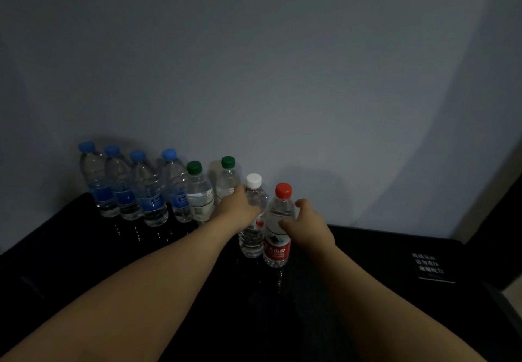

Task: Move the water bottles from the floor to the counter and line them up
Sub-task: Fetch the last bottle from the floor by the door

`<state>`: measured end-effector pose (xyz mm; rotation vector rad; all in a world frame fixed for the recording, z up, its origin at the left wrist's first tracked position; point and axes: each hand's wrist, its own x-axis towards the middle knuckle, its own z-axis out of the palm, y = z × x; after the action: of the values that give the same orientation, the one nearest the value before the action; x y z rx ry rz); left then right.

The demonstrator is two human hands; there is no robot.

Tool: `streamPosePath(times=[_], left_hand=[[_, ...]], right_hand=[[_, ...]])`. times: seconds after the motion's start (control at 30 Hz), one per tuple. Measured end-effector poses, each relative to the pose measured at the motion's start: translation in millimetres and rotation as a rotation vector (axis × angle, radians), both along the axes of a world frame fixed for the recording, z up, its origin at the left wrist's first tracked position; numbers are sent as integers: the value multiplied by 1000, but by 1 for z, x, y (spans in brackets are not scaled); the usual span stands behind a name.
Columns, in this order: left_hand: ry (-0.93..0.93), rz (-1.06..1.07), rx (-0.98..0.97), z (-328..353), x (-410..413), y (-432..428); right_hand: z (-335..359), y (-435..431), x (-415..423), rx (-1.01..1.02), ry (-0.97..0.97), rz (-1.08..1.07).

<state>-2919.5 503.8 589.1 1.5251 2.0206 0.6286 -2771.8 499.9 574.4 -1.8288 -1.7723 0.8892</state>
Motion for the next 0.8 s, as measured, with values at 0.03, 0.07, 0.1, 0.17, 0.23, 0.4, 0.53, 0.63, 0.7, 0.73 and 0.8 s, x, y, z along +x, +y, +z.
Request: streamPosePath(times=[0.03,0.07,0.1,0.17,0.23,0.4,0.53,0.63,0.7,0.73,0.8], left_hand=[[53,-16,19,-1,1,-7],[111,-33,34,-2,2,-15],[173,-51,43,-4,3,-23],[263,-93,47,-10,6,-39],[300,-153,23,-18,10,-52],[370,-318,18,-35,21,-77],[395,-425,17,-51,33,-93],[392,-507,-18,-63,49,-107],[411,-602,-64,-69,65,-120],[418,-658,-88,-71,74,-126],[409,-761,-125,-75,94,-138]], right_hand=[[-1,-6,2,-3,-66,1],[-3,-13,4,-7,-127,5],[-4,-20,6,-14,-172,10],[-9,-36,8,-35,-233,18],[-14,-50,11,-53,-272,14],[-27,-78,17,-100,-381,1],[-34,-99,25,-121,-388,-73],[-41,-121,39,-164,-372,-136],[-45,-139,54,-217,-359,-168],[-47,-148,62,-239,-348,-187],[-51,-171,81,-255,-336,-237]])
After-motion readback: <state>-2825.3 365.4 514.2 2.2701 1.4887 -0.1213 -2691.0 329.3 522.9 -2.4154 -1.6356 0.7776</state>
